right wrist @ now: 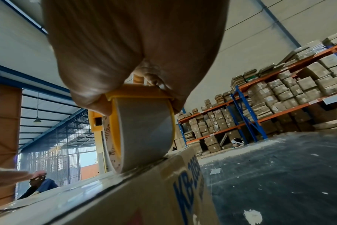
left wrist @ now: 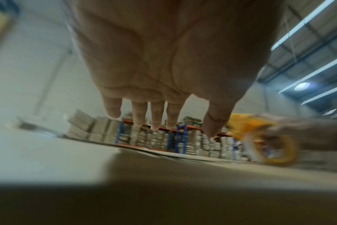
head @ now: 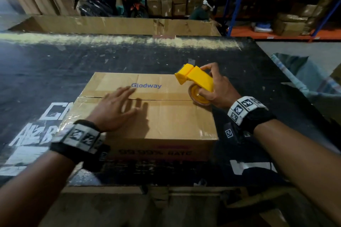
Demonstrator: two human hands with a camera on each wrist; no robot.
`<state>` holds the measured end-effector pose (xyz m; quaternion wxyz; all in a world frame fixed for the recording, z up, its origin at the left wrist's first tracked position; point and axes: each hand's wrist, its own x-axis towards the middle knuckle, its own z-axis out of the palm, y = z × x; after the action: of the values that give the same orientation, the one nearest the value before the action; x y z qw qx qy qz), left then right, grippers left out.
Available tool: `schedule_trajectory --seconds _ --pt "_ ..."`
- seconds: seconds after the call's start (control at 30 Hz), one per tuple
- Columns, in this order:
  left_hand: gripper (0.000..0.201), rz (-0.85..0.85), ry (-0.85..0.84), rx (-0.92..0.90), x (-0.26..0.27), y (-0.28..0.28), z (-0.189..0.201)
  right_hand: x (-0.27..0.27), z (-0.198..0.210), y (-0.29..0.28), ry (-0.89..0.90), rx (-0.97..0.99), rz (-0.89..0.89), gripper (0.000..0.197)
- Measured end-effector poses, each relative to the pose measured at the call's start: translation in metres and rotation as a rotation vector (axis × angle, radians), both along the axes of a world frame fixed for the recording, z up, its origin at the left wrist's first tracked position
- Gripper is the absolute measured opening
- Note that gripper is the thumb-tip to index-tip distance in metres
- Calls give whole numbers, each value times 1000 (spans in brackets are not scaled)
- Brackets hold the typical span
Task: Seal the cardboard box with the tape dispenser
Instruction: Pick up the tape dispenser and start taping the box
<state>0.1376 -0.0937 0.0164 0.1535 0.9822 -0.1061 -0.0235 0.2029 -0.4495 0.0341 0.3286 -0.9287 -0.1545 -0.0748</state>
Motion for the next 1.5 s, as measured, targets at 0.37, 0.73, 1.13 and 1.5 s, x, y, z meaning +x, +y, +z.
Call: schedule_trajectory --seconds 0.37,0.73,1.13,1.5 --pt "82 -103 21 99 1 129 -15 25 42 58 123 -217 121 68" --pt "75 -252 -41 -83 11 159 -26 47 24 274 48 -124 445 70" --pt "30 312 249 -1380 51 202 2 45 8 290 75 -202 461 75" --pt "31 372 288 -1461 60 191 16 52 5 285 42 -145 527 74"
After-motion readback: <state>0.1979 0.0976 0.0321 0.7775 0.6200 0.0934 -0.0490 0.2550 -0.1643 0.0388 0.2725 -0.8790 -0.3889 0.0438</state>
